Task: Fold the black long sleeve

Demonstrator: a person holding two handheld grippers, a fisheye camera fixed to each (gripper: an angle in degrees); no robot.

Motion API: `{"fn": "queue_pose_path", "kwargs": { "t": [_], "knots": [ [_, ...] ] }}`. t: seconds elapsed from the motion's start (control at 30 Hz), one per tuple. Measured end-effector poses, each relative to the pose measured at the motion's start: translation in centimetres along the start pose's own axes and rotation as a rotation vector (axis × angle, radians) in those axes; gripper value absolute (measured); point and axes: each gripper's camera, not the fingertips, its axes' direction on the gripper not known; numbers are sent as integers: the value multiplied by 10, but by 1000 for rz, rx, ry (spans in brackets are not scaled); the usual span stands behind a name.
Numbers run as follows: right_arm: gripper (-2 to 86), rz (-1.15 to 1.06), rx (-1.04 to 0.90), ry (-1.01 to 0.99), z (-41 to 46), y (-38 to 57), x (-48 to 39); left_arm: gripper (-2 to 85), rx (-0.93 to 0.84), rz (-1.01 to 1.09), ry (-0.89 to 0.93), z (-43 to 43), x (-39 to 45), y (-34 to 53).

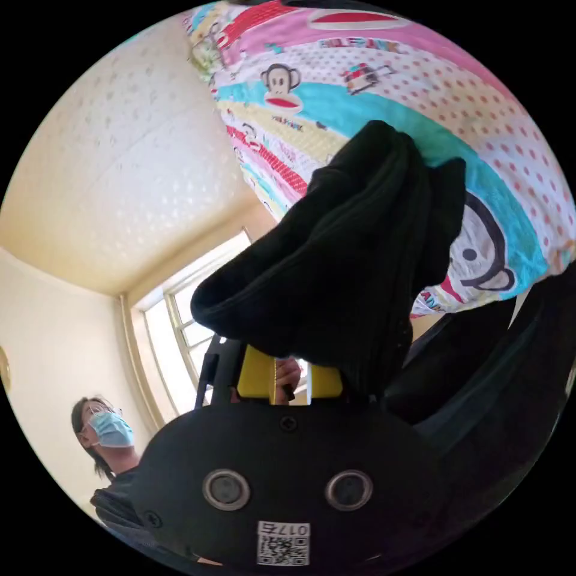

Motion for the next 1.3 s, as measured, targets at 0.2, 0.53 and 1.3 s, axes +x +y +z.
{"fn": "queue_pose_path", "kwargs": {
  "t": [0.2,0.53,1.3],
  "knots": [
    [37,-240,-272,59,172,-11,-120,75,246,145,-25,-130,41,36],
    [57,-498,-504,90,446,0,-245,78,630,255,-244,-286,56,73],
    [4,-568,257,1826,175,183,-311,-10,77,-185,-591,-103,-109,-8]
  ]
}}
